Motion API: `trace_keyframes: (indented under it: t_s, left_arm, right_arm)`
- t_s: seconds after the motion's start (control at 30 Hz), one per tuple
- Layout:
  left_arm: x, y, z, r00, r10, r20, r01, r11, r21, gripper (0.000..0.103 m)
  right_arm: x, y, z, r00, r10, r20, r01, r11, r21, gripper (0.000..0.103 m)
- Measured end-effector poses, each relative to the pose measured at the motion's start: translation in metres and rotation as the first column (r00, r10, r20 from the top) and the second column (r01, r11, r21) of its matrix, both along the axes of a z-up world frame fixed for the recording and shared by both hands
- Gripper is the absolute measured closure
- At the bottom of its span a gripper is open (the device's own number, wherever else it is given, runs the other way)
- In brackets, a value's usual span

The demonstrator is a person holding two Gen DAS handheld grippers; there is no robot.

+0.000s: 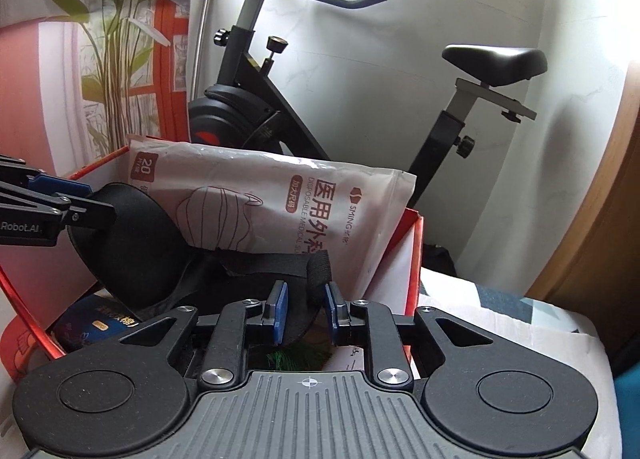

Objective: Organize soft objects
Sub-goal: 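Lower the black item into the box and open both grippers, then raise both grippers out of the red box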

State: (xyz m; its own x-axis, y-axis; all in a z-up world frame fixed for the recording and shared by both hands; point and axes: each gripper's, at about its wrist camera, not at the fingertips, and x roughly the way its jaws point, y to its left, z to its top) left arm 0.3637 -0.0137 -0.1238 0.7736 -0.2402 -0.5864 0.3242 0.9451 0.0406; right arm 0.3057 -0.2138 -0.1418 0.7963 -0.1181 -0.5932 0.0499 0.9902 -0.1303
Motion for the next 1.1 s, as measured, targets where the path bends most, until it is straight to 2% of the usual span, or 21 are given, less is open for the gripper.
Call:
trace_keyframes:
  t_s: [0.1, 0.13, 0.23, 0.3, 0.33, 0.4, 0.43, 0.5, 0.57, 0.67, 0.87, 1.1]
  left_arm:
    - [-0.005, 0.003, 0.006, 1.000, 0.003, 0.019, -0.003, 1.000, -0.003, 0.046]
    - [-0.007, 0.004, 0.009, 1.000, 0.009, 0.029, -0.009, 1.000, -0.006, 0.044]
    - [-0.014, 0.008, 0.019, 0.998, 0.028, 0.051, -0.027, 0.999, -0.019, 0.035]
    - [-0.020, 0.012, 0.027, 0.997, 0.033, 0.072, -0.031, 0.999, -0.034, 0.027]
    - [-0.024, 0.013, 0.031, 0.996, 0.036, 0.080, -0.033, 0.999, -0.041, 0.024]
    - [-0.033, 0.016, 0.041, 0.994, 0.036, 0.101, -0.031, 0.998, -0.051, 0.006]
    - [-0.039, 0.018, 0.045, 0.993, 0.034, 0.115, -0.028, 0.998, -0.057, 0.002]
    - [-0.050, 0.021, 0.054, 0.989, 0.041, 0.142, -0.032, 0.997, -0.065, 0.000]
    - [-0.061, 0.024, 0.063, 0.987, 0.049, 0.151, -0.040, 0.997, -0.066, 0.000]
    - [-0.076, 0.029, 0.074, 0.984, 0.069, 0.165, -0.056, 0.995, -0.080, 0.000]
    - [-0.118, 0.043, 0.100, 0.963, 0.132, 0.233, -0.107, 0.987, -0.120, 0.000]
    - [-0.184, 0.048, 0.124, 0.938, 0.169, 0.302, -0.131, 0.981, -0.143, 0.000]
  right_arm:
    - [-0.003, -0.002, 0.002, 1.000, -0.026, 0.002, 0.026, 1.000, -0.004, 0.077]
    - [-0.004, -0.002, 0.003, 0.999, -0.035, 0.007, 0.035, 0.999, -0.011, 0.071]
    - [-0.011, -0.002, 0.012, 0.999, -0.040, 0.026, 0.040, 0.999, 0.013, 0.066]
    - [-0.017, -0.004, 0.021, 0.998, -0.049, 0.045, 0.047, 0.998, 0.046, 0.059]
    - [-0.021, -0.005, 0.026, 0.997, -0.054, 0.059, 0.050, 0.996, 0.067, 0.051]
    - [-0.029, -0.006, 0.039, 0.995, -0.061, 0.085, 0.052, 0.993, 0.102, 0.042]
    - [-0.033, -0.005, 0.044, 0.993, -0.064, 0.095, 0.054, 0.993, 0.107, 0.036]
    - [-0.041, -0.002, 0.055, 0.991, -0.067, 0.117, 0.055, 0.993, 0.102, 0.030]
    - [-0.051, 0.001, 0.065, 0.988, -0.065, 0.139, 0.051, 0.993, 0.102, 0.016]
    - [-0.068, 0.006, 0.082, 0.980, -0.067, 0.190, 0.045, 0.992, 0.116, 0.000]
    - [-0.106, 0.021, 0.113, 0.956, -0.060, 0.286, 0.032, 0.994, 0.104, 0.000]
    - [-0.160, 0.040, 0.142, 0.924, -0.069, 0.376, 0.012, 0.988, 0.152, 0.000]
